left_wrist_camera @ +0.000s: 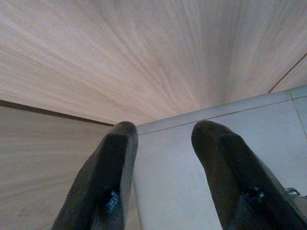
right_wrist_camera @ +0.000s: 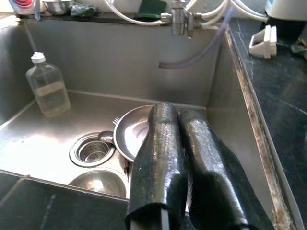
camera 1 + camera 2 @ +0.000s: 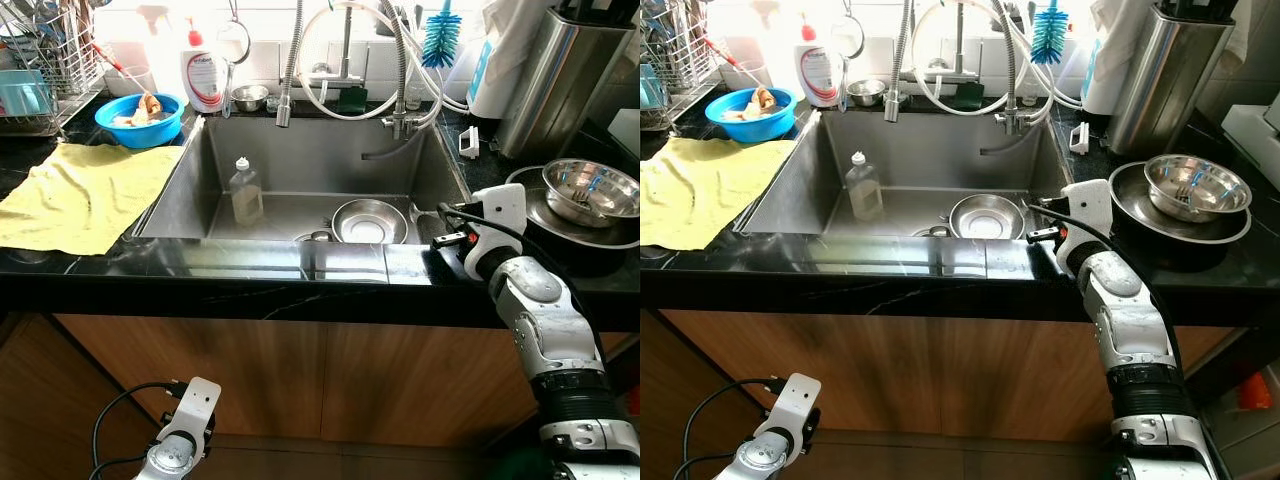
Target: Kitchen organization
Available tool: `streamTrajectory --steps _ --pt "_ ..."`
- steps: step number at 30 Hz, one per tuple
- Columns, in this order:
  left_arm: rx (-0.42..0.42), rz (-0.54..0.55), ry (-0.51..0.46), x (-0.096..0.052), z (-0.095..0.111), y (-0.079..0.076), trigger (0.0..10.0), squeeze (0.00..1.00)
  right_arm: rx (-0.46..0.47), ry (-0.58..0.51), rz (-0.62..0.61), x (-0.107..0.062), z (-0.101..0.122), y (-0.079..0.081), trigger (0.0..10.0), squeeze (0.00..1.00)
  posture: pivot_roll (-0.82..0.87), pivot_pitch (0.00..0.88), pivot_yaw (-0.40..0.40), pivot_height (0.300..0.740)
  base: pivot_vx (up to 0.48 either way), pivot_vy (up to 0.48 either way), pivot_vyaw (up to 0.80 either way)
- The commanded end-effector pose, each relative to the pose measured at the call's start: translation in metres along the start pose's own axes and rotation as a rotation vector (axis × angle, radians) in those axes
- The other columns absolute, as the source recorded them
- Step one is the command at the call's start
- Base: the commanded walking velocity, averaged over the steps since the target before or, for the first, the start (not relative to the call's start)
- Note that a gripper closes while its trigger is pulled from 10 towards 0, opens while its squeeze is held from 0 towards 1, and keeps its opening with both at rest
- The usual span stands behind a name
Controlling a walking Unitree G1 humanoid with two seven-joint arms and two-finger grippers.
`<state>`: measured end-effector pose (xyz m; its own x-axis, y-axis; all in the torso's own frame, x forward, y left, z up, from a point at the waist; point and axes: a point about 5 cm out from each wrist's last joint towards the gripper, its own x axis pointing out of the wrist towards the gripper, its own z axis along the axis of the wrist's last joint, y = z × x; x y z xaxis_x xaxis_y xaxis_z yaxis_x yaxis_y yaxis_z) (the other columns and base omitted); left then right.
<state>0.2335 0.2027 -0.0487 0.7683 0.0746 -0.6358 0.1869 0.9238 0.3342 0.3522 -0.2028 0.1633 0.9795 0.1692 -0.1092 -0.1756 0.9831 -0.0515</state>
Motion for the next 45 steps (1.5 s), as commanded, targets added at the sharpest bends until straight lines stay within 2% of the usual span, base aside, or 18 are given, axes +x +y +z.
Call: streamTrajectory --steps 1,6,7,8,9,26,27,29,30,32,35,37,42,44,45 --pt "0.011 -0.009 0.029 -0.002 -0.007 0.000 10.0 0.00 0.026 0.004 -0.046 0.002 0.000 -0.006 10.0 0.00 -0.03 0.000 0.008 0.740 0.000 0.000 0.00" --pt "0.014 -0.011 0.029 -0.002 -0.007 0.000 10.0 0.00 0.049 0.017 -0.070 0.003 -0.004 -0.008 10.0 0.00 -0.03 0.000 0.010 0.740 0.000 0.000 0.00" --pt "0.015 -0.011 0.029 -0.002 -0.007 0.000 10.0 0.00 0.050 0.014 -0.079 0.003 -0.004 -0.008 10.0 0.05 -0.03 0.000 0.010 0.740 0.000 0.000 0.00" --pt "0.015 -0.011 0.029 -0.002 -0.007 0.000 10.0 0.00 0.058 0.013 -0.085 0.003 -0.004 -0.009 10.0 0.29 -0.03 0.000 0.011 0.740 0.000 0.000 0.00" --pt "0.016 -0.011 0.029 -0.002 -0.007 0.000 10.0 0.00 0.069 0.012 -0.090 0.003 -0.005 -0.010 10.0 1.00 -0.03 0.000 0.011 0.740 0.000 0.000 0.00" --pt "0.014 -0.015 0.028 -0.001 -0.006 -0.001 10.0 0.00 0.091 -0.003 -0.128 0.003 -0.002 -0.013 10.0 1.00 -0.03 0.000 0.012 0.740 0.000 0.000 0.00" --pt "0.014 -0.015 0.029 -0.002 -0.007 -0.002 10.0 0.00 0.082 -0.007 -0.136 0.003 -0.001 -0.013 10.0 0.94 -0.03 0.000 0.012 0.740 0.000 0.000 0.00" --pt "0.014 -0.014 0.029 -0.001 -0.006 -0.002 10.0 0.00 0.038 -0.040 -0.153 0.002 0.003 -0.014 10.0 0.94 -0.04 0.000 0.012 0.740 0.000 0.000 0.00" --pt "0.014 -0.014 0.029 -0.001 -0.006 -0.001 10.0 0.00 -0.011 -0.058 -0.189 0.001 0.008 -0.015 10.0 0.00 -0.04 0.000 0.012 0.740 0.000 0.000 0.00" --pt "0.014 -0.013 0.029 -0.001 -0.006 -0.002 10.0 0.00 -0.127 -0.142 -0.282 -0.002 0.024 -0.016 10.0 0.00 -0.04 0.000 0.012 0.740 0.000 0.000 0.00" --pt "0.014 -0.013 0.028 -0.001 -0.006 -0.002 10.0 0.00 -0.155 -0.205 -0.337 -0.007 0.034 -0.017 10.0 0.00 -0.04 0.000 0.013 0.740 0.000 0.000 0.00" --pt "0.013 -0.013 0.028 -0.001 -0.006 -0.002 10.0 0.00 -0.183 -0.268 -0.411 -0.017 0.044 -0.021 10.0 0.00 -0.04 0.000 0.014 0.740 0.000 0.000 0.00" --pt "0.015 -0.014 0.028 -0.002 -0.006 -0.002 10.0 0.00 -0.188 -0.331 -0.534 -0.033 0.049 -0.028 10.0 0.00 -0.05 0.000 0.013 0.740 0.000 0.000 0.00" --pt "0.015 -0.015 0.028 -0.002 -0.006 -0.003 10.0 0.00 -0.160 -0.361 -0.626 -0.048 0.046 -0.033 10.0 0.00 -0.05 0.000 0.014 0.740 0.000 0.000 0.00" --pt "0.015 -0.015 0.029 -0.002 -0.007 -0.003 10.0 0.00 -0.144 -0.379 -0.655 -0.055 0.044 -0.036 10.0 0.55 -0.05 0.000 0.014 0.740 0.000 0.000 0.00"
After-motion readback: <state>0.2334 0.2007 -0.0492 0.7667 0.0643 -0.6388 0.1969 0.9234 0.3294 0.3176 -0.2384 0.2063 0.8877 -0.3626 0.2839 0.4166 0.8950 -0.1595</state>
